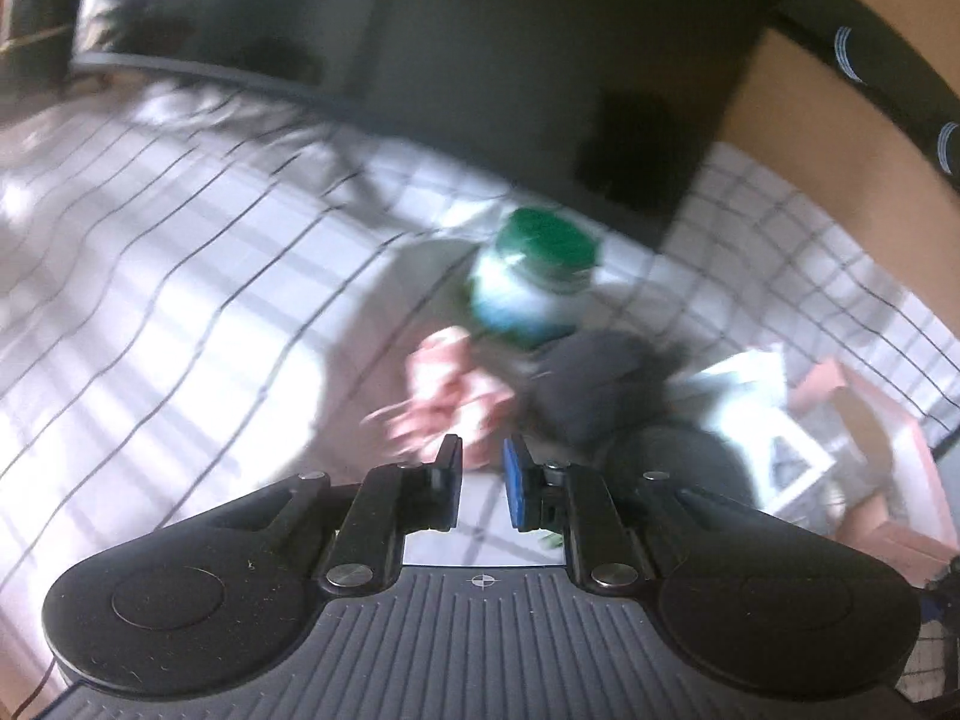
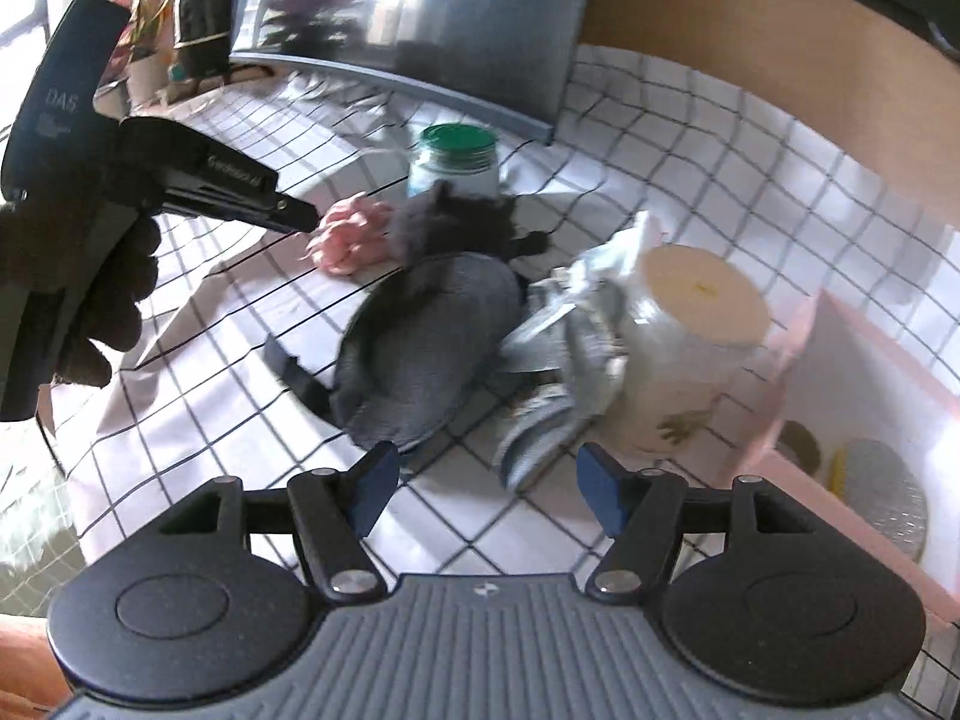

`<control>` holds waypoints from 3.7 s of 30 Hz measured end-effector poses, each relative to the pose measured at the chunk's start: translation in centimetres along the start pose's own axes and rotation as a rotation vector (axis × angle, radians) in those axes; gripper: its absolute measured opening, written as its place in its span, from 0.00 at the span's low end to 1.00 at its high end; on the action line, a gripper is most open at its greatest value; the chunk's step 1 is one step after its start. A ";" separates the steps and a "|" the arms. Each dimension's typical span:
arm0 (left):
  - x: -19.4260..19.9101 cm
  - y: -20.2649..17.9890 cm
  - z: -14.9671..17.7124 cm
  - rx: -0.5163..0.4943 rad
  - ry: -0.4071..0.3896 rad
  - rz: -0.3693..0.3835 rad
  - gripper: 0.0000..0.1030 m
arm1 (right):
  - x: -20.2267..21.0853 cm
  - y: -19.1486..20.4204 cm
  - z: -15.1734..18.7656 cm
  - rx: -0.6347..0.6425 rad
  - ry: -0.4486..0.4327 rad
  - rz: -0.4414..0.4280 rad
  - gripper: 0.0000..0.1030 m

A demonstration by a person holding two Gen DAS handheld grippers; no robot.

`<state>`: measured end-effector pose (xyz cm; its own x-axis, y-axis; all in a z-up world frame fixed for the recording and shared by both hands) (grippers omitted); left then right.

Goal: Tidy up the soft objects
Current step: 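Move the left tool back over the pink scrunchie, then grasp the pink scrunchie with the left tool, then grasp the gray plush mouse with the right tool while the left tool holds the scrunchie, then carry scrunchie and plush mouse into the pink box and open both tools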

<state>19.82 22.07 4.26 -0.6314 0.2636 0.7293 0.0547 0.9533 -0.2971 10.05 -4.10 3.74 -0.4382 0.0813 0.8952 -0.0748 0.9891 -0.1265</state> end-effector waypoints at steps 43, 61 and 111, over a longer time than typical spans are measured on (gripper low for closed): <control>-8.2 -3.4 -1.6 -0.493 0.196 -0.090 0.24 | -1.7 1.6 0.7 0.000 0.056 0.015 0.65; -8.3 -2.3 -2.0 -0.380 0.203 -0.090 0.40 | -1.1 -3.1 -11.8 -0.155 -0.109 -0.017 0.74; 2.4 -0.8 -7.3 -0.274 -0.110 0.065 0.14 | 5.6 -6.4 -20.7 -0.181 -0.186 -0.025 0.67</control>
<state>23.91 23.01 10.75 -0.6988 0.3219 0.6388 0.2952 0.9432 -0.1524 26.68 -7.49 18.38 -0.5967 0.0495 0.8010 0.0663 0.9977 -0.0123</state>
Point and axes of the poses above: each gripper's, at about its wrist camera, not at the fingertips, and x roughly against the way its jaws point, y to its left, z to its underside, the point moved 3 cm from there along -x, roughly the way its jaws point, and after that the axes turned 4 degrees about y, right-handed, at the moved point
